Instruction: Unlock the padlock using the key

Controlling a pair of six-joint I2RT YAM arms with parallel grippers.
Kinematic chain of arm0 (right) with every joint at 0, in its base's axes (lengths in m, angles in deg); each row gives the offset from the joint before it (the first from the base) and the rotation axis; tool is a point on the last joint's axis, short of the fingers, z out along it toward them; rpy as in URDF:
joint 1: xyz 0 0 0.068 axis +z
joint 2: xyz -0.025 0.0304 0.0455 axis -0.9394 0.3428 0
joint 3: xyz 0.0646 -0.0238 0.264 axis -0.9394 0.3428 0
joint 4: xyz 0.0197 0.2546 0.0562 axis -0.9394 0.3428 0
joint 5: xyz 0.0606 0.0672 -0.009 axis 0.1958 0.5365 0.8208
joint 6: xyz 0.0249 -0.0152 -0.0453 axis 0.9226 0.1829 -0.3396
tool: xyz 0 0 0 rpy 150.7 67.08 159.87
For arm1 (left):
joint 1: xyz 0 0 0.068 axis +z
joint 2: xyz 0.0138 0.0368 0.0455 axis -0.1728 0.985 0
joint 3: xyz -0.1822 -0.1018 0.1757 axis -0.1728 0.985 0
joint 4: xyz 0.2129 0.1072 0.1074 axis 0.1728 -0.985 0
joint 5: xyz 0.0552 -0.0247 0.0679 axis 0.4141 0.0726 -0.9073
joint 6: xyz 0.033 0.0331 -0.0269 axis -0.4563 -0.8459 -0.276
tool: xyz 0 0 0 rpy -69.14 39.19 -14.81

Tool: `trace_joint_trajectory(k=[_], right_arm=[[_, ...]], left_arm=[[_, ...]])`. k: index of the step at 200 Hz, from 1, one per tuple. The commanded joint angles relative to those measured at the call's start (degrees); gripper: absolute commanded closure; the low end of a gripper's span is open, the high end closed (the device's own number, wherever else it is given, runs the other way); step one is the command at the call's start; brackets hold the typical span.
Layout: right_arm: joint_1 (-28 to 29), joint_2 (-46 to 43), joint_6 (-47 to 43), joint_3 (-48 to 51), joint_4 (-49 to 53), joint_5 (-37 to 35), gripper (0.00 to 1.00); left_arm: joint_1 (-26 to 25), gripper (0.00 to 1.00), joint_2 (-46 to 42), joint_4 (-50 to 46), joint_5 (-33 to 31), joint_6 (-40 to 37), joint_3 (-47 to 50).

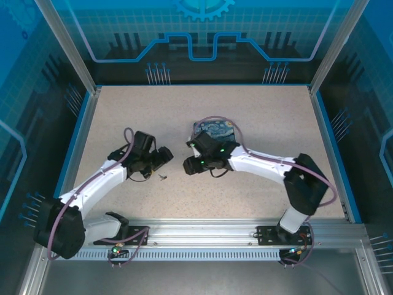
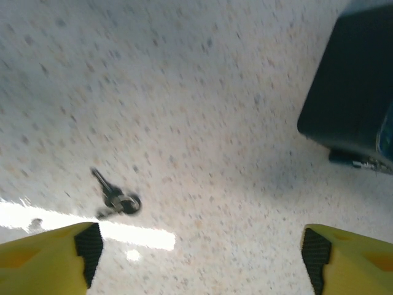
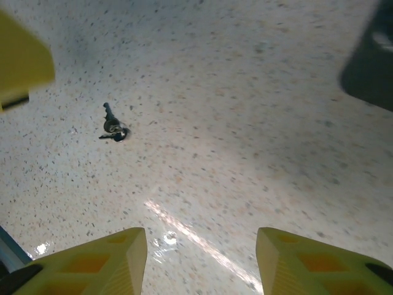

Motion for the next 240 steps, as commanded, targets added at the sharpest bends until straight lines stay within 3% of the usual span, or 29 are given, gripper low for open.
trace_joint_trajectory(k=[1,36,54,71,150,240], right_arm=[[-3.35,-6.15,3.36,4.13,-4.38,2.09,0.46],[-10.09,-11.95,5.26,8.77,-7.82,7.38,0.21],[-12.95,-13.65,6.36,9.58,-8.60,8.75,0.10],[-14.77,-13.84,6.57,9.15,-8.34,9.39,0.04],[-17.83,-11.52,6.92,8.72,-8.83,12.68,0.03],[-20.02,-11.78,6.31,9.93,-8.35,13.24,0.03]], left_arm=[[-5.52,0.23,-0.55,-4.07,-9.75,6.95,1.02],[-11.78,0.39,4.18,-8.51,-18.40,16.25,-1.33],[-13.44,0.47,7.56,-9.95,-19.72,21.14,-2.68],[-13.87,0.48,10.79,-11.84,-20.16,25.38,-3.92],[-14.00,0.54,18.24,-14.80,-24.18,27.63,-8.49],[-11.75,0.54,22.72,-9.95,-21.78,26.55,-7.46]])
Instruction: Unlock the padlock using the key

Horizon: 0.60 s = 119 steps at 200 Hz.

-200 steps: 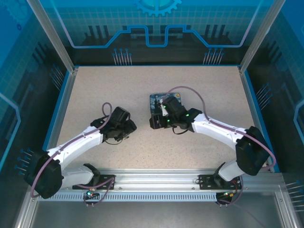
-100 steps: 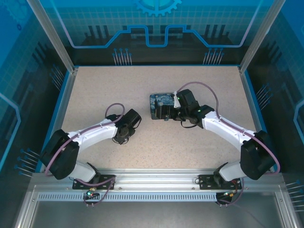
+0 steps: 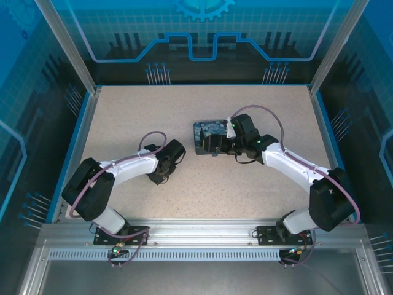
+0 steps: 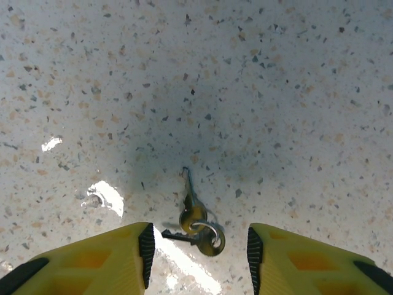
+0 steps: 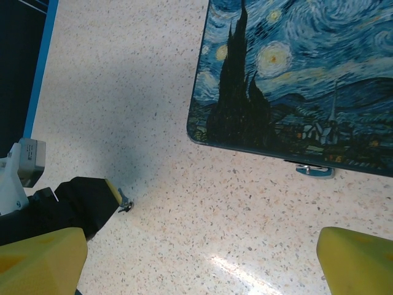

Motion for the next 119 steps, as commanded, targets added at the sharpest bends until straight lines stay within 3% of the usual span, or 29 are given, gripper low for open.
trace_joint_trajectory(k=[1,70,119], right_arm=[[-0.99,0.06,-0.25,0.86,-0.37,1.23,0.03],[-1.26,0.36,-0.16,0.62,0.30,0.75,0.03],[-1.25,-0.29,0.06,0.37,1.58,-0.25,0.03]], left_arm=[[0.59,0.54,0.86,1.16,0.65,-0.12,0.51],[1.15,0.57,3.50,6.51,2.74,-0.27,4.52],[1.34,0.68,4.20,8.15,2.78,-0.25,6.21]])
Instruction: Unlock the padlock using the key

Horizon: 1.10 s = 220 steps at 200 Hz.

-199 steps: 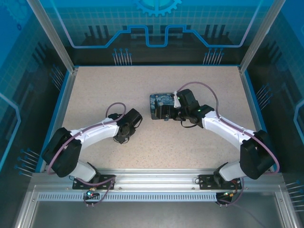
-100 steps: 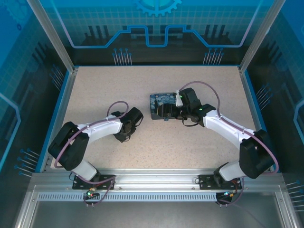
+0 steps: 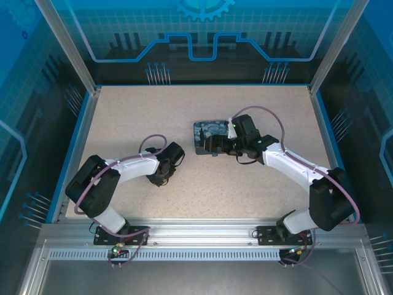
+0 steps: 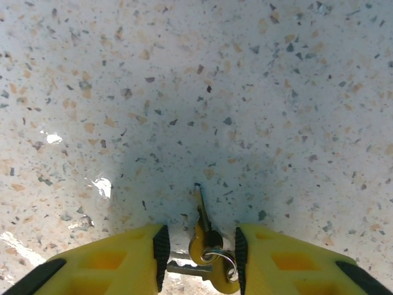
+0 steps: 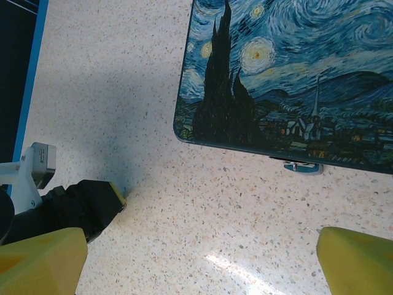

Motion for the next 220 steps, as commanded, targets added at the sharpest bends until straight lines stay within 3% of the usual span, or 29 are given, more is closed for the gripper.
trace_joint_trajectory(k=[1,74,154,185,220], right_arm=[[-0.73,-0.40,0.08,-0.37,1.55,-0.16,0.03],[-0.73,-4.03,-0.01,-0.31,4.11,-1.27,0.03],[-1.24,-8.53,-0.15,3.89,3.33,1.37,0.04],[-4.10,-9.52,4.14,8.17,-1.49,6.85,0.05],[-9.08,-9.08,13.31,13.29,-13.88,16.31,0.07]], left_arm=[[0.61,0.68,2.05,3.12,1.40,-0.14,2.71],[0.71,1.00,1.72,5.88,1.57,-8.41,1.61],[-0.03,1.00,-8.48,11.97,7.56,-22.44,-6.23],[-1.35,1.00,-11.72,22.96,11.09,-25.90,-6.75],[-3.15,1.00,-12.79,41.44,15.55,-32.22,-4.33]])
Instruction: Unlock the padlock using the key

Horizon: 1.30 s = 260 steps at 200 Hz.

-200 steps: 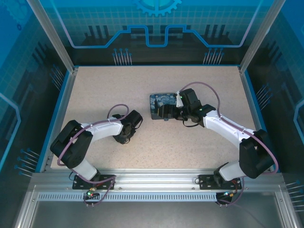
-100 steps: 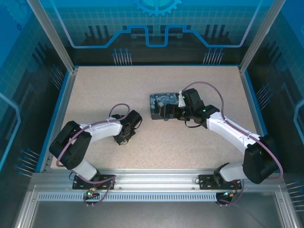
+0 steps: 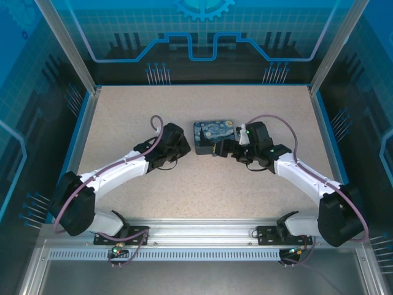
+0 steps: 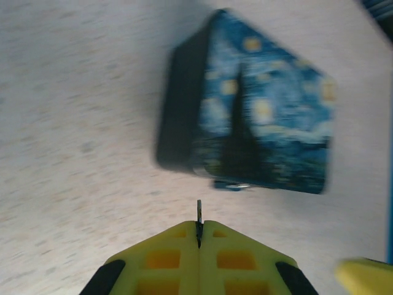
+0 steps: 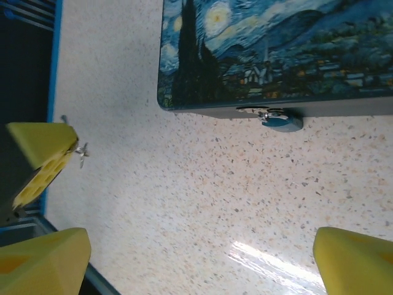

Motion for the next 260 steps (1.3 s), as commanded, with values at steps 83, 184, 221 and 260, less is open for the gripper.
trace_joint_trajectory(k=[83,184,221,260], right_arm=[[-5.20,-2.52,20.89,4.18,-24.40,12.48,0.32],[-5.56,-9.78,13.60,6.83,-30.22,11.61,0.54],[-5.58,-12.58,1.69,4.47,-24.47,11.00,0.56],[-5.55,-12.09,-2.96,2.72,-21.19,10.85,0.60]], left_arm=[[-3.44,1.00,1.72,48.60,12.33,-8.43,7.21],[-4.39,1.00,3.46,49.80,11.66,-4.55,6.02],[-5.17,1.00,4.10,43.11,11.39,-2.46,3.09],[-5.74,1.00,4.55,41.04,11.22,1.12,2.17]])
